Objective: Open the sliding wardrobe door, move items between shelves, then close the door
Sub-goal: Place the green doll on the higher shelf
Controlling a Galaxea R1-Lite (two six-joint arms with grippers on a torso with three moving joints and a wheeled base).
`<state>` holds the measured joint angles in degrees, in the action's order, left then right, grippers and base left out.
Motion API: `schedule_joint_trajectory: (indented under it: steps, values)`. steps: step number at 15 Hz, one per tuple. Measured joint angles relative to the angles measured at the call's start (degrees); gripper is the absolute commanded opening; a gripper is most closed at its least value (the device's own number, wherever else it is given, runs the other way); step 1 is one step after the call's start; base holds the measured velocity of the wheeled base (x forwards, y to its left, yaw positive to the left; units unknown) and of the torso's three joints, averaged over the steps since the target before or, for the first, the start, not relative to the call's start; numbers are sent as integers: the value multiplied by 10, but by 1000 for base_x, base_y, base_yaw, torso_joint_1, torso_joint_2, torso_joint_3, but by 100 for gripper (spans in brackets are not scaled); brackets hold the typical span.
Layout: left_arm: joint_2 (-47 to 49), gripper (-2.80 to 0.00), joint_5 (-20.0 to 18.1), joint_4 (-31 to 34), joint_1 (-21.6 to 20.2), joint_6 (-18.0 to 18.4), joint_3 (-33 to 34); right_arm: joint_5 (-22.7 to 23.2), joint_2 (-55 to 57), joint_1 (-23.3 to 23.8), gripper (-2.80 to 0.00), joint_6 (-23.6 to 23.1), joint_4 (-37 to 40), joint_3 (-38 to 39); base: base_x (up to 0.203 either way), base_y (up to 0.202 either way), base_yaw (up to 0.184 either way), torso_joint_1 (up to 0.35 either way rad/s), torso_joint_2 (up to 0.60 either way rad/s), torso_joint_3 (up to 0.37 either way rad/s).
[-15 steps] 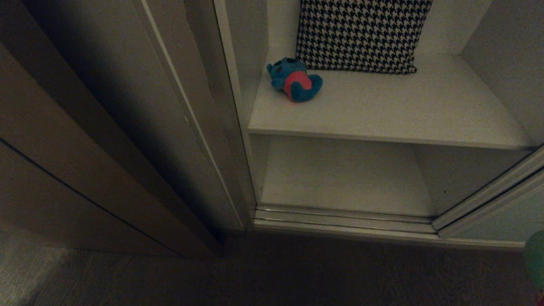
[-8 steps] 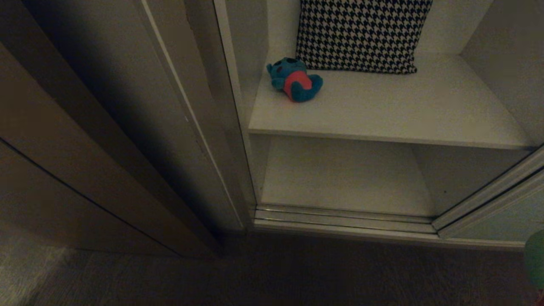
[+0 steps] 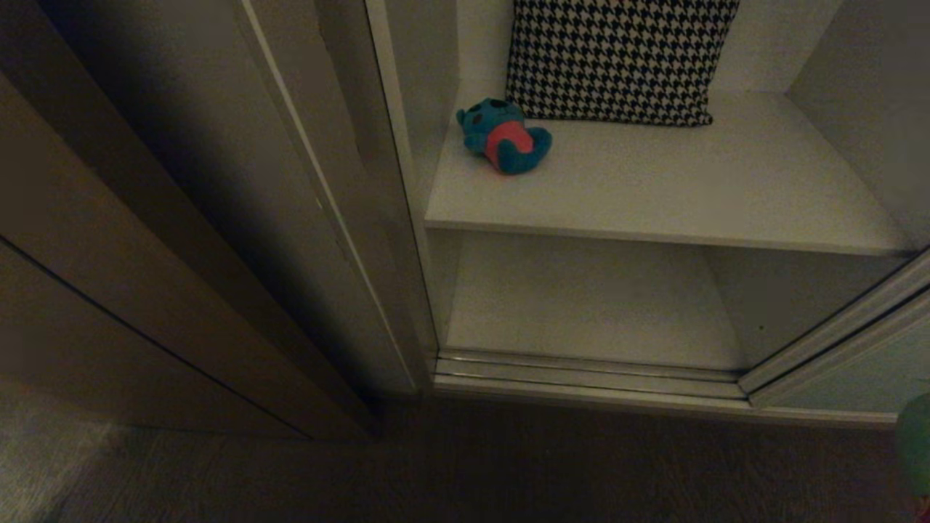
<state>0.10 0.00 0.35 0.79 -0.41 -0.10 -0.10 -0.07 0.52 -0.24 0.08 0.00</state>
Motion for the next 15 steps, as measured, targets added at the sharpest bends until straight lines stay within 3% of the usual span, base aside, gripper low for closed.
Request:
schedule_joint_trajectory:
  steps: [12, 15]
  values:
    - [0, -280, 0, 0, 0, 0, 0, 1, 0, -1, -280, -4, 2, 0, 0, 0, 0, 0, 0, 0]
    - [0, -280, 0, 0, 0, 0, 0, 0, 7, -1, -280, -2, 35, -18, 0, 0, 0, 0, 0, 0]
